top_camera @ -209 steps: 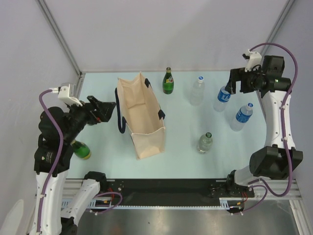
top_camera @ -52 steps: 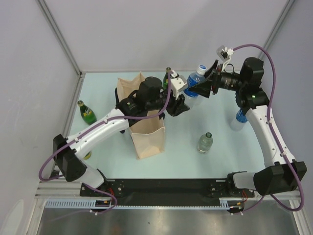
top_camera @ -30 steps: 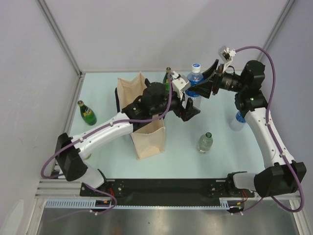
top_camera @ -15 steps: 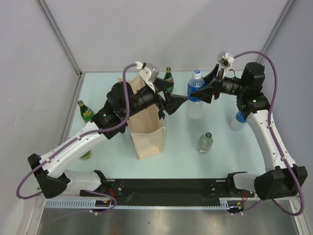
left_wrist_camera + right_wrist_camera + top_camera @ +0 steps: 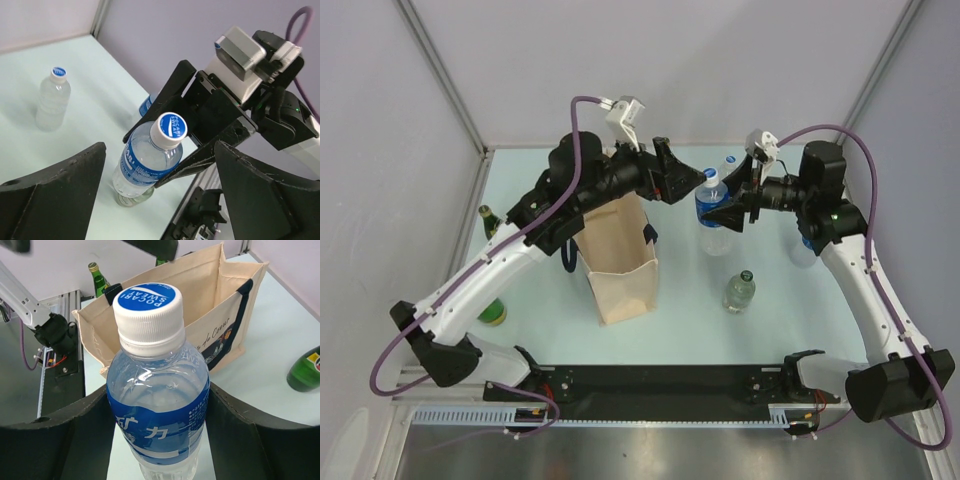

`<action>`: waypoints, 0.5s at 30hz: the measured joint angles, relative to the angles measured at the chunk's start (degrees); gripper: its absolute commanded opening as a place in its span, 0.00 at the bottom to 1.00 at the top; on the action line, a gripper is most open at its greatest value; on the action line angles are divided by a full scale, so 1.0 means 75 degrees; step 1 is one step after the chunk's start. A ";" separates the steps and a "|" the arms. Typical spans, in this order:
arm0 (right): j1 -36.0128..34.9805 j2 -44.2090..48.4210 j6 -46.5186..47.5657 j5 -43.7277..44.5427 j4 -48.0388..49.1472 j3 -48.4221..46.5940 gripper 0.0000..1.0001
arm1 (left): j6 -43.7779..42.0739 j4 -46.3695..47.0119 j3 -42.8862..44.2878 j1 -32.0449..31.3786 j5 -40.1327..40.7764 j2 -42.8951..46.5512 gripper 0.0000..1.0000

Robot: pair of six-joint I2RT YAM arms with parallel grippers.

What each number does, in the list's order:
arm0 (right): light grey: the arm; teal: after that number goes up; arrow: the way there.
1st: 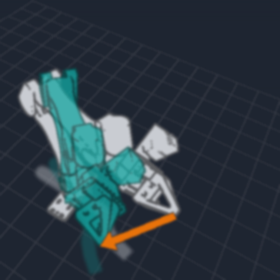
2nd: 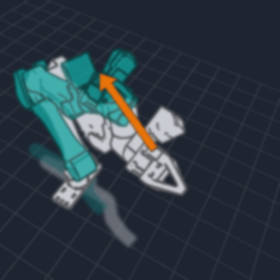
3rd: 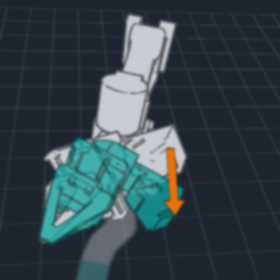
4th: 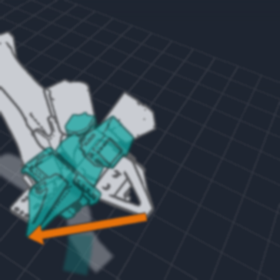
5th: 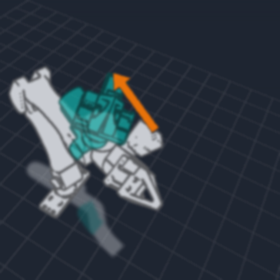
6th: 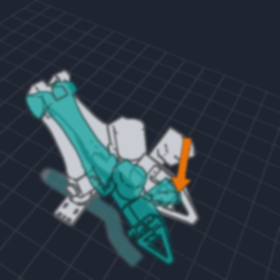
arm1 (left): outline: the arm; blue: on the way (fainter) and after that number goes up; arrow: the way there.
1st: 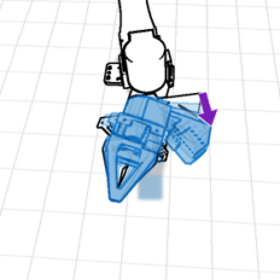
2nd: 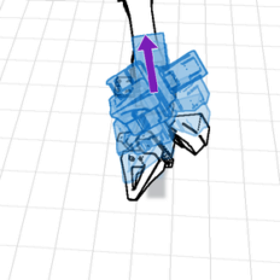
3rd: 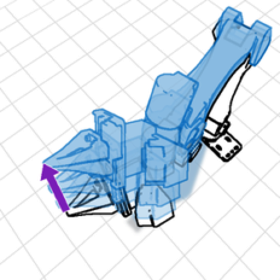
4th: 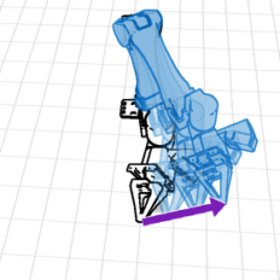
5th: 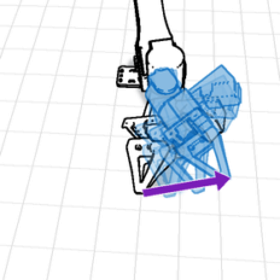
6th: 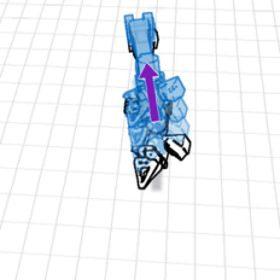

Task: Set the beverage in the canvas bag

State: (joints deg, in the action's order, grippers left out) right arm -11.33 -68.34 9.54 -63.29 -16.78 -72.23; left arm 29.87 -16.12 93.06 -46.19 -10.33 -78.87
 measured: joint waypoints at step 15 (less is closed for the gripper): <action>-0.0463 0.0000 0.0606 0.0845 -0.0799 0.0000 0.00 | 0.0224 -0.1422 0.1198 -0.0399 0.0315 -0.1314 0.81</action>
State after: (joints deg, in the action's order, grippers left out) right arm -14.81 -68.34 14.09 -56.95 -22.76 -72.23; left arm 31.55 -26.79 102.04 -49.19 -7.97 -88.73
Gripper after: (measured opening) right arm 0.677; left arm 0.831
